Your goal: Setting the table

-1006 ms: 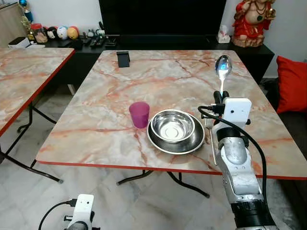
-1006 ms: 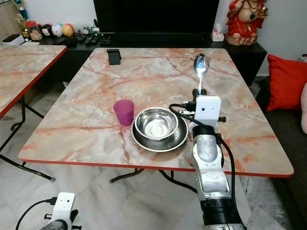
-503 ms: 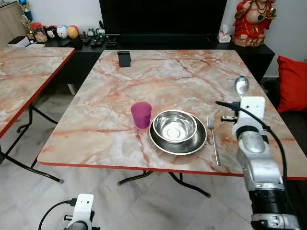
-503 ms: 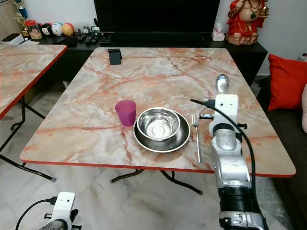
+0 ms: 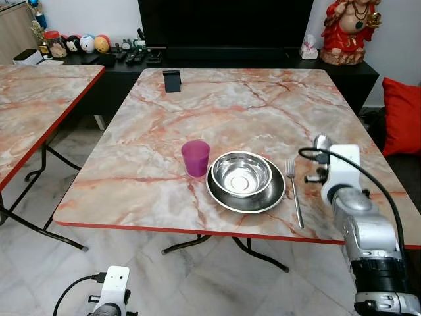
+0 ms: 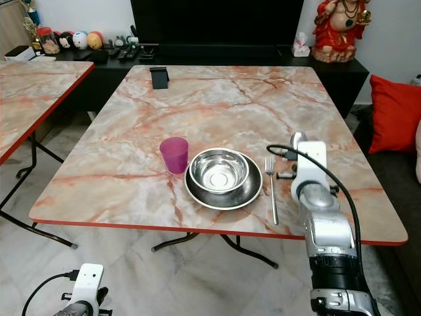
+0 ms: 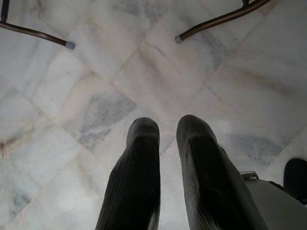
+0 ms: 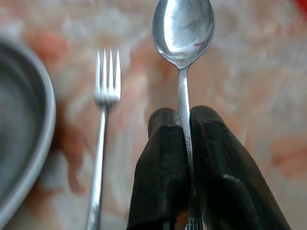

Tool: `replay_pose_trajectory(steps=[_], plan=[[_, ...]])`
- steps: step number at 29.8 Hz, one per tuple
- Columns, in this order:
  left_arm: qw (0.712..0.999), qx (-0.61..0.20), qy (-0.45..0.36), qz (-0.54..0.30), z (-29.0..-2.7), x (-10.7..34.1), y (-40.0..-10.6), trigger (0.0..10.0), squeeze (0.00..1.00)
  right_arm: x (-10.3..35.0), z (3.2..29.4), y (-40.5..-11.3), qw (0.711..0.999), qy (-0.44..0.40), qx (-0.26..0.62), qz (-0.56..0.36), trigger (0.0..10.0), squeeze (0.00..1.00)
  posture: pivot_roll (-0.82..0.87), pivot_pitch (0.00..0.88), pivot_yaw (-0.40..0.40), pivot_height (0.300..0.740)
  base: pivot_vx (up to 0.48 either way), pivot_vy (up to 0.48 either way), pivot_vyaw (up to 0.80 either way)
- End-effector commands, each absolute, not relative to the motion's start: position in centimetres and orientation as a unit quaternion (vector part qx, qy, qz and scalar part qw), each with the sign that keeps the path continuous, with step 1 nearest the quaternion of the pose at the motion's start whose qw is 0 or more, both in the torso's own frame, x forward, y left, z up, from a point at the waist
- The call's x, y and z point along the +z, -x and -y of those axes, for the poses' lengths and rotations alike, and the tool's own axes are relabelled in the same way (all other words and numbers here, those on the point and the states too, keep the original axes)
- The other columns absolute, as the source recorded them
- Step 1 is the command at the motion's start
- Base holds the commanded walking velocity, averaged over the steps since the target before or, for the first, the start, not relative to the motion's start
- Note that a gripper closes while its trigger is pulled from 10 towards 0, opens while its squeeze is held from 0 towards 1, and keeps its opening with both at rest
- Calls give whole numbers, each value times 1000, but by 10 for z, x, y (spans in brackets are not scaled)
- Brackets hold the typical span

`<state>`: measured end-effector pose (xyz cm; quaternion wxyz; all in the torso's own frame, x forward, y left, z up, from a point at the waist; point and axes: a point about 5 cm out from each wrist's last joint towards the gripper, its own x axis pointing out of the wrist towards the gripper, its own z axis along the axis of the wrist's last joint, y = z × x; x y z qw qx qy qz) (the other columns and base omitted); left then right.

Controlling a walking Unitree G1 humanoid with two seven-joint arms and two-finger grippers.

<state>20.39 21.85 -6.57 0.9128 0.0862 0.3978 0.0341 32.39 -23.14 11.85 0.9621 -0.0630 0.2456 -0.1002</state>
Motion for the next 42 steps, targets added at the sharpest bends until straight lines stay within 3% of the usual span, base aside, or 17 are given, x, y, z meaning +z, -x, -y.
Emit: replay_pose_trajectory(steps=[1,13,42], plan=[[911,22,-95,-402,-218,-65,-206,10000,0,115,235,-322,958,57,-96,-263,10000,0,-26,0,29,740,0,0,0],[911,19,-95,-401,-216,-66,-205,10000,0,95,236,-316,949,49,-94,-296,10000,0,-22,0,28,740,0,0,0],[913,20,-98,-395,-217,-64,-208,10000,0,92,222,-324,960,46,-65,-267,10000,0,-14,0,27,740,0,0,0]])
